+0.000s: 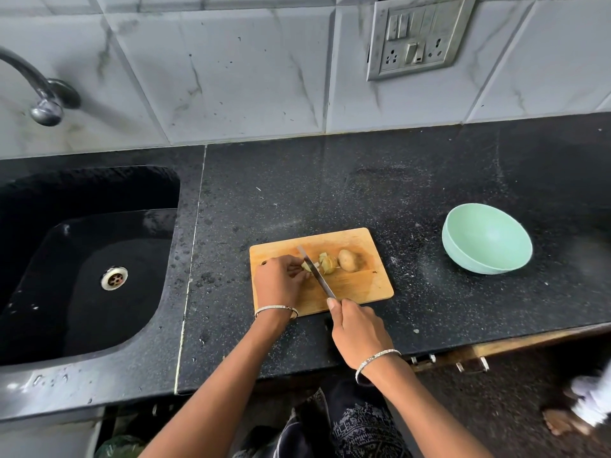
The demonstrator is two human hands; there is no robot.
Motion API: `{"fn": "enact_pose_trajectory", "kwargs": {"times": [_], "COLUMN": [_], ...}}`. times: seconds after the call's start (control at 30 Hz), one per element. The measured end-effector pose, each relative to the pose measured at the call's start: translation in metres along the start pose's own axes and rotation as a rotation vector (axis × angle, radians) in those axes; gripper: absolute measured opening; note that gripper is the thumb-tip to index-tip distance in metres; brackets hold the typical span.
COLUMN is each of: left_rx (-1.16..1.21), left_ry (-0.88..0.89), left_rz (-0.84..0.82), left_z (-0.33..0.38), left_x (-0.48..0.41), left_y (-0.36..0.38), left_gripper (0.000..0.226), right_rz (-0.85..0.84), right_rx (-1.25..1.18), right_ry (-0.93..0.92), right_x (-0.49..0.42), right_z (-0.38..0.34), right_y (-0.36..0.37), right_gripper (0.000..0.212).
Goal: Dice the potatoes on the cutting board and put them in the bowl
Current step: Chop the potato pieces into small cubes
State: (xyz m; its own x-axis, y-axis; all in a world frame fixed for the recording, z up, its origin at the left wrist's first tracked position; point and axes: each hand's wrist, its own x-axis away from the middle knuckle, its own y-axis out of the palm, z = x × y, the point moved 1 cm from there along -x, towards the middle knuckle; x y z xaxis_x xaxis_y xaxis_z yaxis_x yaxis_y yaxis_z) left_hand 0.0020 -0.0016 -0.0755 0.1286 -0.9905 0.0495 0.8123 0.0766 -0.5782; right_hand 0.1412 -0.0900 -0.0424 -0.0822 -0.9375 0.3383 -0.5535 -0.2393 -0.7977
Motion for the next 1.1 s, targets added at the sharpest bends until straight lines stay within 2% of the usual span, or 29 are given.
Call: {"fn": "enact_pose_trajectory", "kwargs": {"times": [0.2, 0.47, 0.7, 0.93, 1.1], "left_rx": [-0.049, -0.068, -0.069, -0.008, -0.022], "left_ry": [0.017, 0.055, 0.024, -0.039, -0.077], "left_rz": [0.003, -0.007, -0.044, 0.025, 0.091], "left_z": [-0.003, -0.004, -0.003, 0.007, 0.014], "left_x": [0.000, 0.002, -0.001, 0.004, 0.005], "left_y": [0.004, 0.004, 0.001, -0.004, -0.007], "left_gripper": [0.024, 0.026, 0.025, 0.014, 0.010], "right_rz": [0.001, -0.010, -0.038, 0.065, 0.021], "right_rx": [0.025, 0.036, 0.056, 0.281, 0.146], "right_ry": [-0.003, -0.009, 0.012, -0.030, 0.006], "right_x": [-0.002, -0.006, -0.013, -0.009, -0.005], "right_z": [-0.005, -0.006, -0.014, -0.020, -0.014], "right_y": [-0.001, 0.001, 0.004, 0.022, 0.017], "right_gripper": [0.047, 0.039, 0.043, 0.038, 0.041]}}
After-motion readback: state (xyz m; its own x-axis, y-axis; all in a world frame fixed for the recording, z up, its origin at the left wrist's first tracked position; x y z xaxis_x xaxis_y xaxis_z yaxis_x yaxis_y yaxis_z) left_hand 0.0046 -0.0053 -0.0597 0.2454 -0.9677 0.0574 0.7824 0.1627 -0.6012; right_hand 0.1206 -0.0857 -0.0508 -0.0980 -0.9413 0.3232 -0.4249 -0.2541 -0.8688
